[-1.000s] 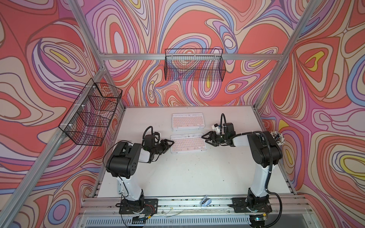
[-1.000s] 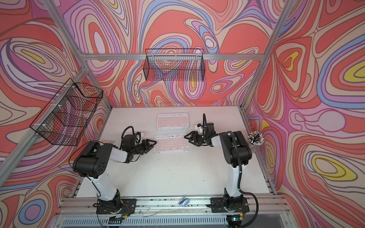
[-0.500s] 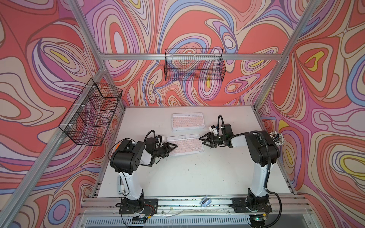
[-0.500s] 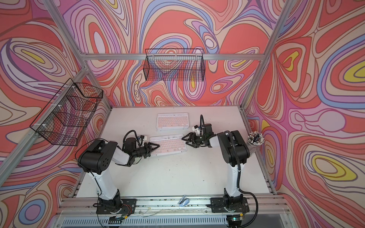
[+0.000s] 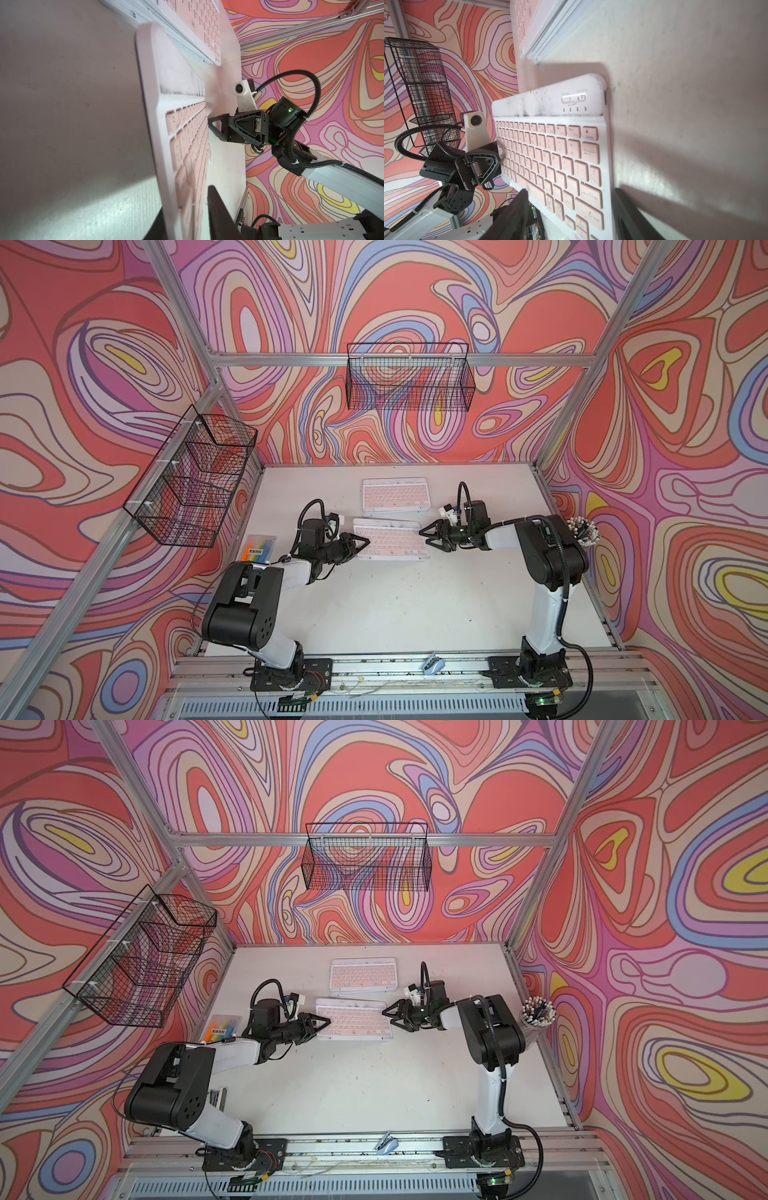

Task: Stack the numeric keypads
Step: Pick up the numeric keypad from the center of the board.

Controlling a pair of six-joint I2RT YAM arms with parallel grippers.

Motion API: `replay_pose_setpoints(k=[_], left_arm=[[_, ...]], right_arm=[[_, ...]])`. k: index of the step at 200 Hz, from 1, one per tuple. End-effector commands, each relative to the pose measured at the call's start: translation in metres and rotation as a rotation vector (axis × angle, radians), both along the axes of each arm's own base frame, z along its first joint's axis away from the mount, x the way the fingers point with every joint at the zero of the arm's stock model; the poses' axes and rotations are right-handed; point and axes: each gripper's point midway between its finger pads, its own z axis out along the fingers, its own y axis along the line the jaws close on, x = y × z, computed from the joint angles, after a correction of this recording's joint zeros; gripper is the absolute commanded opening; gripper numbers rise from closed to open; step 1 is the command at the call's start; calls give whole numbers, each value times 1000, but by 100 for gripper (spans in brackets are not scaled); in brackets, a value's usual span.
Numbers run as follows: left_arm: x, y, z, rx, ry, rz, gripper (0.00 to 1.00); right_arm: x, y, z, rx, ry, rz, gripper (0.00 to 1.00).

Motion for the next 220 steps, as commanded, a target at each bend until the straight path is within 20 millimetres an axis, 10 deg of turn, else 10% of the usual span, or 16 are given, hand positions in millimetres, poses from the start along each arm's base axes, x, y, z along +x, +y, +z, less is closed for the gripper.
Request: replay_pose_setpoints(k=[1, 42, 168, 220], left_arm=[[0, -3, 8, 1, -15, -23, 21], [2, -4, 15, -13, -25, -22, 0], [5, -18, 75, -304, -122, -51, 0], [-3, -17, 54, -289, -71, -48, 0]], right_arm=[[2, 2, -7, -11, 30, -5, 66], [5, 3, 1, -10, 16, 3, 65], [15, -26, 39, -71, -73, -50, 65], [16, -19, 68, 73, -102, -36, 52]])
